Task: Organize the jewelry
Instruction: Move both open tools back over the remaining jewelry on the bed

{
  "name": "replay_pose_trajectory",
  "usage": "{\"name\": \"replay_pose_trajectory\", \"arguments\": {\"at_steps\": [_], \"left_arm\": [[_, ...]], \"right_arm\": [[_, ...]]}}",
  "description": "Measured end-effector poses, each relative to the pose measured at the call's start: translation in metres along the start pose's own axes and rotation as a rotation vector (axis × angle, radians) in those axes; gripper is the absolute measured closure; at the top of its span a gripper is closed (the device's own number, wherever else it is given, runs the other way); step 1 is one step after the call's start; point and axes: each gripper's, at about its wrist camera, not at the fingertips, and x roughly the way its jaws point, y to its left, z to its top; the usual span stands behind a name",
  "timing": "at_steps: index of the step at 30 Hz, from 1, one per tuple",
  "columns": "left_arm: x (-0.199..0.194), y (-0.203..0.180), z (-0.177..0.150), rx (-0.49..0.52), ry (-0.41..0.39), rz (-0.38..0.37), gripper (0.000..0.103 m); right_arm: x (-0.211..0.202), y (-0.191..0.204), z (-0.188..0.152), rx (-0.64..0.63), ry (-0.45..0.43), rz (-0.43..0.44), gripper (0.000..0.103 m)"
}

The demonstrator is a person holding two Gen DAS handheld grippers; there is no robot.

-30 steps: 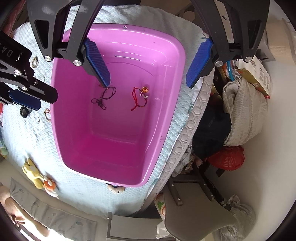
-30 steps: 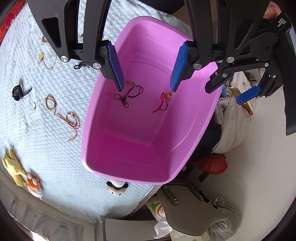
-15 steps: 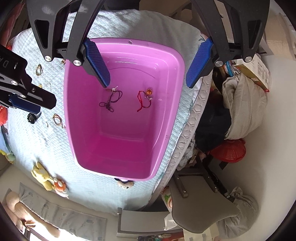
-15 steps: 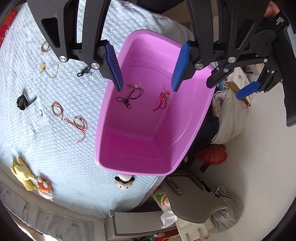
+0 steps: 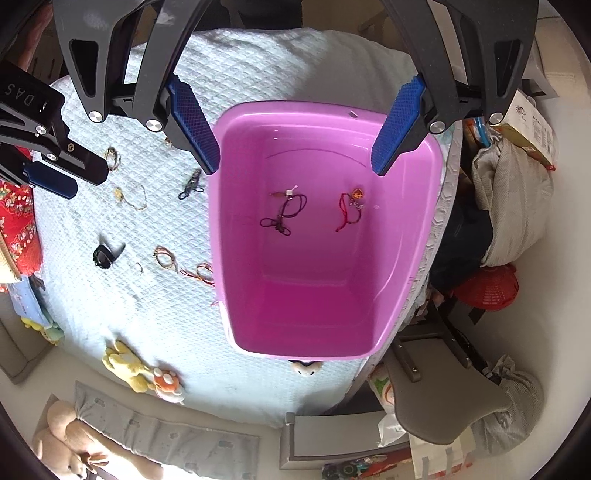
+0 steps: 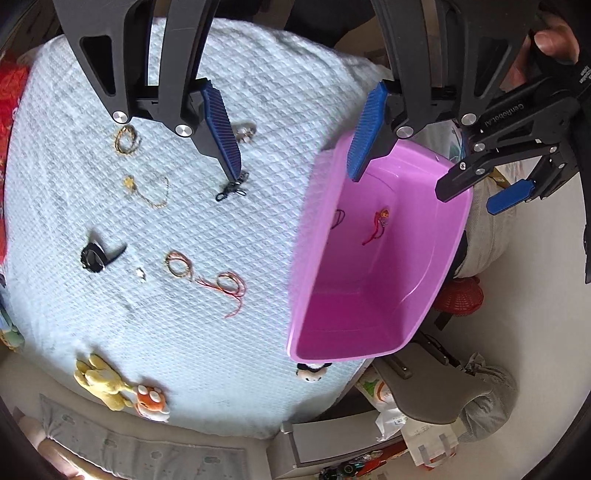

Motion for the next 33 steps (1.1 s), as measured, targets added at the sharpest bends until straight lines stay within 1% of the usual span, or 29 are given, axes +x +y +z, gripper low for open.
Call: {"name": "replay_pose_trajectory", "arguments": {"at_steps": [4,8,10,17,22,26,30,33], "left_arm": [[-0.007,-0.035,-0.015,0.005,-0.014,-0.009,0.019],[-0.016,-0.073,-0.033,-0.010,-0.017,-0.001,0.016],[-0.020,-0.089,-0.043,-0.017,-0.017,-0.001,0.016],[-0.029,-0.138,-0.078,-0.046,-0.018,0.038,0.015],[-0.028,-0.154,-0.096,-0.070,-0.020,0.065,0.012],[-0.018,-0.163,-0.107,-0.068,0.003,0.069,0.011],[-0.001,-0.172,-0.114,-0.033,0.006,0.059,0.009],[0.018,-0.181,-0.117,0.005,-0.004,0.055,0.009]], "right_arm": [[-0.016,-0.044,-0.029,0.021,-0.011,-0.018,0.042],[-0.035,-0.096,-0.062,0.048,-0.015,-0.026,0.042],[-0.043,-0.121,-0.077,0.053,-0.026,-0.030,0.037],[-0.057,-0.193,-0.118,0.041,-0.026,-0.037,0.036],[-0.051,-0.223,-0.138,0.016,-0.015,-0.056,0.036],[-0.041,-0.240,-0.150,0.064,-0.008,-0.051,0.036],[-0.028,-0.247,-0.159,0.118,-0.027,-0.059,0.036],[-0.016,-0.248,-0.163,0.147,-0.038,-0.091,0.036]]}}
